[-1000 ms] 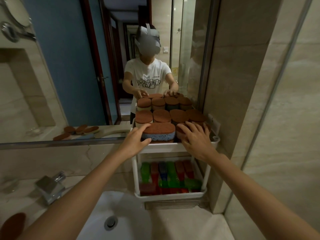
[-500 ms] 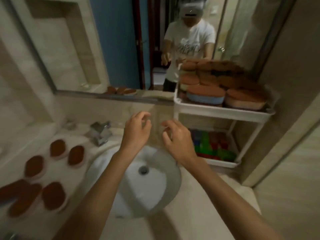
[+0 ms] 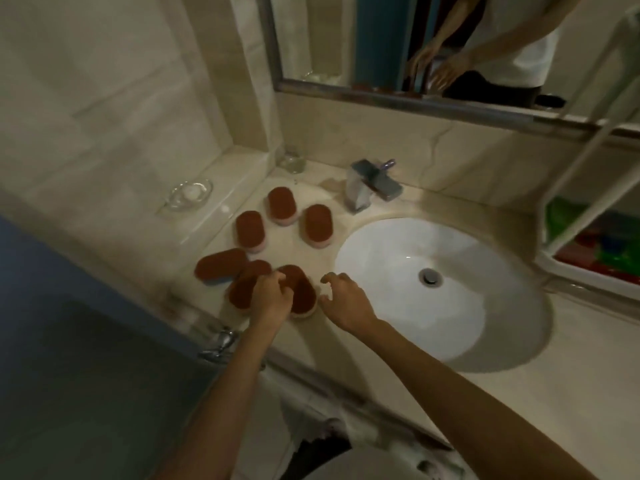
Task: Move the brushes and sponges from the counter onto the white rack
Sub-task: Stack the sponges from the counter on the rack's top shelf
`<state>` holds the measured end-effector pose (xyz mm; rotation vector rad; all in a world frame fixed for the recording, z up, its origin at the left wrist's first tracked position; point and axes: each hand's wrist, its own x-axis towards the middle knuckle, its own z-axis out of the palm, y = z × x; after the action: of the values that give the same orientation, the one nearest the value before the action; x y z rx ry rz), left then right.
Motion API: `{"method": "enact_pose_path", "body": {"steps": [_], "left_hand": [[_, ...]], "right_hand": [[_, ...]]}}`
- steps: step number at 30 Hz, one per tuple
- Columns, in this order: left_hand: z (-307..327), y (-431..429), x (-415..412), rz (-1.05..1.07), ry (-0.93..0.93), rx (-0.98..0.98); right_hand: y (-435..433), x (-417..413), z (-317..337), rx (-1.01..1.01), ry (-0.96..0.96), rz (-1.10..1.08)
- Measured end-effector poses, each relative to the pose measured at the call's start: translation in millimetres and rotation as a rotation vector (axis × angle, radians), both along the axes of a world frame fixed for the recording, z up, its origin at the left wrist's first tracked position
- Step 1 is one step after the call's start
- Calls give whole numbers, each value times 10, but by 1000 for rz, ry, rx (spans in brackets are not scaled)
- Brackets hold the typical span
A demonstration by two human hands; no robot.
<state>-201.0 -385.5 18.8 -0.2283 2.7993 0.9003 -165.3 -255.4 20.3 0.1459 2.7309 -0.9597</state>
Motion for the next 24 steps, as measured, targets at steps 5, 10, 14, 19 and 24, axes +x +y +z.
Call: {"method": "enact_pose_path", "body": {"steps": [5, 10, 14, 19, 24], "left_hand": [[-203, -511, -296, 47, -66, -85], [-369, -700, -502, 46, -176, -112], [-421, -748, -578, 26, -230, -90], [-470, -704, -579, 72, -238, 128], [-211, -527, -502, 106, -143, 333]], "right_hand": [[-438, -308, -247, 95, -132, -50], [-597, -481, -379, 111, -255, -224], [-576, -544, -473, 47, -359, -347], [-557, -587, -504, -76, -335, -481], [-395, -590, -270, -241, -184, -542]]}}
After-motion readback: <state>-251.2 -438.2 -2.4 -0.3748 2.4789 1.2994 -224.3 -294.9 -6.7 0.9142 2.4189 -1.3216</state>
